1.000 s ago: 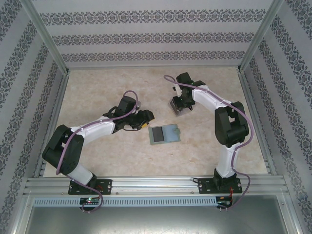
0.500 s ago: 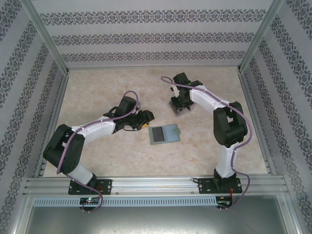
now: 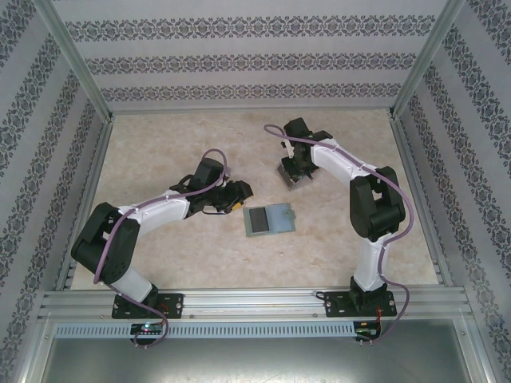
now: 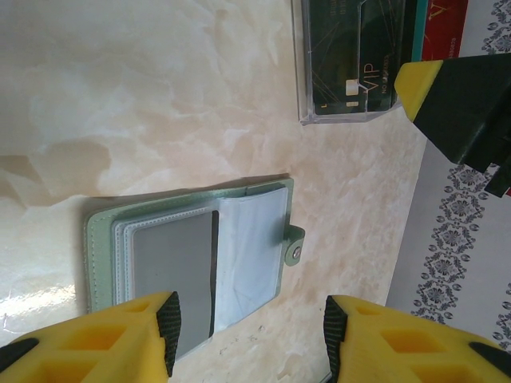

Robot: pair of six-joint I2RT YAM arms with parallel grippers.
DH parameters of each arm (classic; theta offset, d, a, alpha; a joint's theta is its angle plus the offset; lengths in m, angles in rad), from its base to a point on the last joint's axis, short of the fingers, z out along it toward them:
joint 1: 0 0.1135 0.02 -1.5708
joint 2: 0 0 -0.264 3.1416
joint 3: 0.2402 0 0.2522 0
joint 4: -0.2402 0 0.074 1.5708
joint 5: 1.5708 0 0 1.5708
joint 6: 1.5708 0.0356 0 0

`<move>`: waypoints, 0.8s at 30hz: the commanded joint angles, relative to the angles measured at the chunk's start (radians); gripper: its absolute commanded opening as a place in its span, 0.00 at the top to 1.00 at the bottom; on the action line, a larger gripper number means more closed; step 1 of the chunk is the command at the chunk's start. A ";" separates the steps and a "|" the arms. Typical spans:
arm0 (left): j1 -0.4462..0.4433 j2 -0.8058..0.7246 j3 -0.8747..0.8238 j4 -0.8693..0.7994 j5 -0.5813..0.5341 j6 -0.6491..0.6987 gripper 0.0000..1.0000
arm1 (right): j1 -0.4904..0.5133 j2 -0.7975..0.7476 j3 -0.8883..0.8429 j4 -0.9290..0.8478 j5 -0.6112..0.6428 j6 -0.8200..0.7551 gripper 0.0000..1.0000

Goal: Put the credit cards into the card holder

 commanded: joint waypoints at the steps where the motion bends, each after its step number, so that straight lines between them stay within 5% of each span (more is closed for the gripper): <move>1: 0.004 0.010 0.005 0.016 0.009 0.003 0.47 | 0.003 0.020 0.006 -0.026 0.023 0.022 0.78; 24: 0.002 0.009 -0.001 0.016 0.007 0.002 0.47 | 0.032 -0.002 -0.025 -0.008 -0.053 0.035 0.84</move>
